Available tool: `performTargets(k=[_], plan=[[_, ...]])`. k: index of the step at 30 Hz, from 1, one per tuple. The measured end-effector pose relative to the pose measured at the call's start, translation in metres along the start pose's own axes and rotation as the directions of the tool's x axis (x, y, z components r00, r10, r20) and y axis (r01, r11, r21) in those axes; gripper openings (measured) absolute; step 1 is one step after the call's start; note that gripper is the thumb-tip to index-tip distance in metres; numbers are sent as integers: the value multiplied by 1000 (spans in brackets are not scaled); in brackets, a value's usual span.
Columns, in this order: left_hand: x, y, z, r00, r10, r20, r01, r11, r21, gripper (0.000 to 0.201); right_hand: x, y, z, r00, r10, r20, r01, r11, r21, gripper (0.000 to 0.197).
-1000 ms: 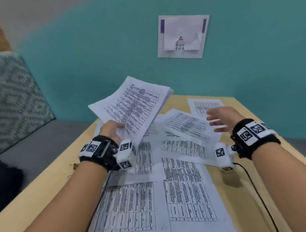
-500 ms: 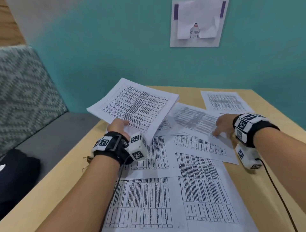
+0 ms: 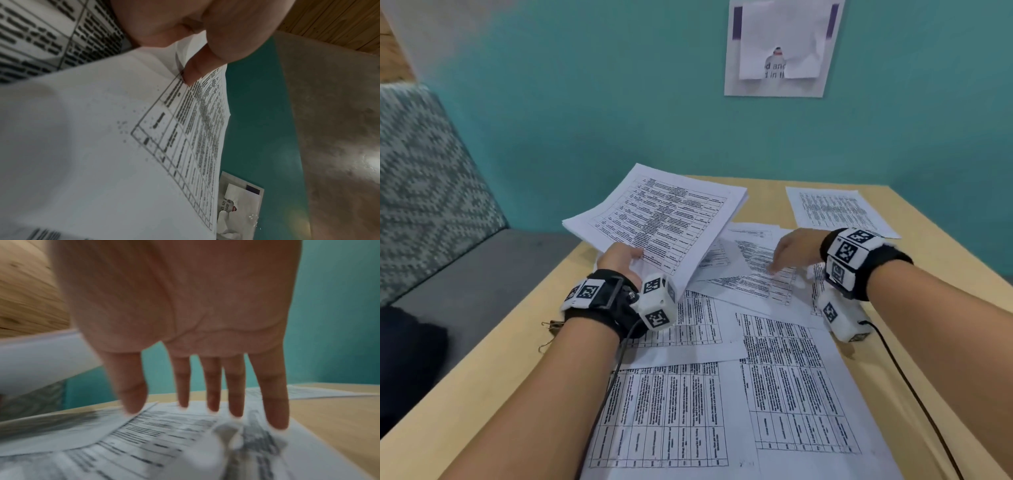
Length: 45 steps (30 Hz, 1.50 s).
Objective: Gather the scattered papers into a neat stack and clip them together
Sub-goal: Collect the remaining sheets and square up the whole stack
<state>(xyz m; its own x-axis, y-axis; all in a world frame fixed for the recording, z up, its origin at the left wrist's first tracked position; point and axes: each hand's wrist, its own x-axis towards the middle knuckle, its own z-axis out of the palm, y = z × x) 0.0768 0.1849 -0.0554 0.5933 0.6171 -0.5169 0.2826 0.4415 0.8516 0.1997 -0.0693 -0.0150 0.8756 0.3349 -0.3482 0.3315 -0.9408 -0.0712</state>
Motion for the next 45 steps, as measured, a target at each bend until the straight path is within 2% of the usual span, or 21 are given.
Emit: performTargets(k=[2, 4, 7, 9, 11, 14, 19, 21, 24, 27, 28, 30, 33, 37, 39, 41, 42, 44, 45], plan=[[6, -1, -1, 1000, -24, 8, 24, 1000, -3, 83, 0, 12, 1, 994, 99, -53, -99, 995, 13, 55], [9, -1, 0, 1000, -24, -3, 24, 1000, 1, 86, -2, 20, 4, 984, 176, -29, -175, 984, 33, 46], [1, 0, 1, 999, -42, 7, 41, 999, 36, 79, -12, 12, 5, 986, 168, 9, -168, 981, 96, 48], [-4, 0, 4, 998, -44, 33, 42, 997, 58, 77, -13, 0, 6, 993, 118, 6, -118, 986, 116, 54], [-4, -1, 7, 999, -26, 46, 24, 998, 53, 66, -12, -9, 8, 997, 82, -13, -80, 987, 138, 58], [-4, -2, 7, 997, -24, 68, 19, 997, 76, 57, -11, -18, 10, 994, 106, -25, -99, 975, 199, 68], [-12, -2, 6, 996, -34, 82, 28, 996, 81, 59, -19, -26, 3, 993, 117, 8, -115, 957, 267, 76], [-15, -2, 5, 995, -29, 90, 21, 996, 87, 57, -22, -20, -2, 986, 169, 3, -157, 911, 380, 81], [-15, -3, 6, 995, -23, 99, 15, 997, 73, 56, -29, -10, -10, 982, 172, 71, -179, 765, 618, 73], [-14, -3, 3, 996, -12, 92, 6, 998, 69, 51, -29, 8, -12, 970, 234, 70, -215, 682, 699, 69], [-11, -4, 3, 996, -6, 86, 1, 998, 58, 49, -29, 11, -11, 963, 257, 81, -238, 668, 705, 61], [-7, -6, 3, 996, 21, 91, -24, 999, 31, 47, -28, 18, -8, 945, 314, 91, -282, 643, 712, 34], [-9, -5, 3, 996, 3, 94, -4, 1000, 14, 55, -25, 22, 0, 930, 342, 133, -331, 625, 707, 53], [-9, -6, 3, 987, -5, 161, 18, 997, -81, 53, -15, 17, 9, 935, 275, 224, -353, 654, 669, 58], [1, -10, 1, 978, -15, 208, 51, 984, -169, 67, -14, 12, 11, 939, 309, 154, -327, 657, 679, 54], [45, -21, -1, 976, 5, 218, 54, 963, -265, 85, -18, 8, 12, 945, 323, 52, -267, 670, 693, 49], [55, -23, 0, 973, 17, 231, 50, 958, -281, 89, -19, 8, 12, 947, 320, 9, -237, 681, 693, 54], [30, -18, -1, 968, 47, 248, 29, 955, -296, 82, -18, 9, 11, 934, 350, -65, -197, 661, 724, 72], [1, -14, -1, 965, 55, 255, 23, 956, -292, 69, -18, 11, 10, 923, 375, -92, -182, 632, 753, 76]])
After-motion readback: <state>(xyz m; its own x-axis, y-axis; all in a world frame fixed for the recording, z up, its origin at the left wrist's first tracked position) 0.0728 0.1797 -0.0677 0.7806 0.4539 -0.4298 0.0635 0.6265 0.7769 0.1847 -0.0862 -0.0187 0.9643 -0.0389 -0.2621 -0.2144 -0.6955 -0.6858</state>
